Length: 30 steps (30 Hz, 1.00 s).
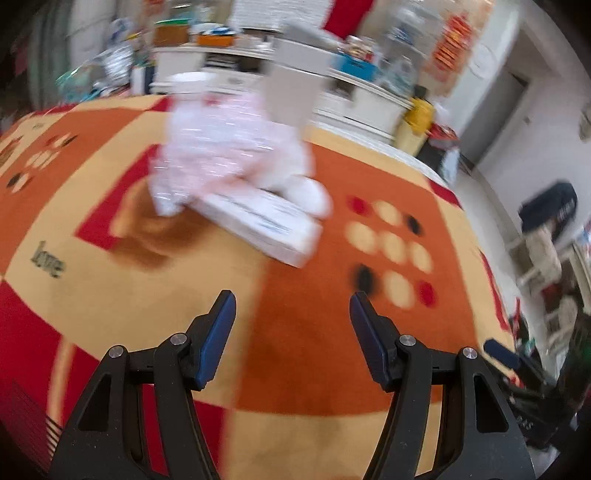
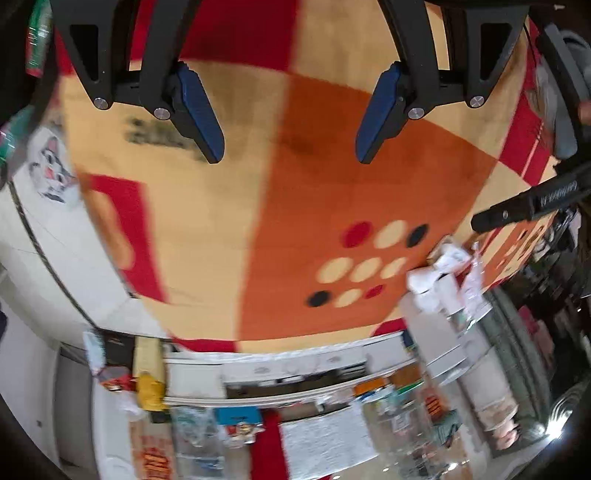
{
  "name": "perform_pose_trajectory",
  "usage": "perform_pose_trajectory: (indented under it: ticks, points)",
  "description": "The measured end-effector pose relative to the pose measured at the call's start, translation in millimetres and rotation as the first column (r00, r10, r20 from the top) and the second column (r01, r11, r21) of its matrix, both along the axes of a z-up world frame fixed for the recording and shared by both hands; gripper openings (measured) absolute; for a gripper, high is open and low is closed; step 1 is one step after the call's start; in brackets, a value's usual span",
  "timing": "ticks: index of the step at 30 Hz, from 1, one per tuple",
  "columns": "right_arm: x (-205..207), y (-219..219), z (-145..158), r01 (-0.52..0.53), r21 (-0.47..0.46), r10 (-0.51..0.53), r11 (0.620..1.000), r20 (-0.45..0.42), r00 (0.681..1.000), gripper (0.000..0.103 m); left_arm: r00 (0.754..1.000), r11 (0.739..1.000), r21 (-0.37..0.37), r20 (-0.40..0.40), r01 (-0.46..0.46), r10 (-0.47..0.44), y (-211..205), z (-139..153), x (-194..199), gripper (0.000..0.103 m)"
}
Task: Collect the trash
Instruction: 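Move both tools back toward the remaining trash on the rug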
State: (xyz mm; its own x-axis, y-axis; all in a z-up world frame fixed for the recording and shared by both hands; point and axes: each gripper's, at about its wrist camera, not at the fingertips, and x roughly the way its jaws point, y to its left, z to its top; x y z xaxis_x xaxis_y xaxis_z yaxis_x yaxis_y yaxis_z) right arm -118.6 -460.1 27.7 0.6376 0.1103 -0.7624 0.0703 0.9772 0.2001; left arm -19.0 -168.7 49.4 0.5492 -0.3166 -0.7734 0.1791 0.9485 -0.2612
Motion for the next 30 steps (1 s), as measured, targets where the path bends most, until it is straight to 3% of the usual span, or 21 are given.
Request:
perform_pose_trajectory:
  ticks: [7,11,20,26,30]
  points:
    - [53.4,61.3,-1.0,-0.118,-0.004,0.118,0.993,-0.006,0.993,0.071,0.989,0.989,0.012,0.025,-0.147,0.147,77.1,3.9,58.7,0.063]
    - [88.6,77.4,10.5,-0.129,0.003,0.129,0.992,0.023,0.991,0.071,0.974,0.974,-0.007,0.01,-0.224,0.224,107.5,4.2,85.9,0.063]
    - [189.0,114.8,32.0,-0.124,0.036,0.118,0.992,0.122,0.985,0.071,0.973,0.97,0.078,0.008,-0.232,0.232,146.5,8.9,107.9,0.063]
    - [210.7,137.3,42.9,-0.136,0.028,0.128,0.99,0.201,0.971,0.071,0.972,0.969,0.083,0.01,-0.234,0.234,161.3,12.3,113.3,0.063]
    - [217.4,149.3,42.7,-0.158,0.004,0.154,0.987,0.202,0.967,0.071,0.971,0.969,0.079,-0.012,-0.236,0.237,165.3,7.6,114.2,0.063]
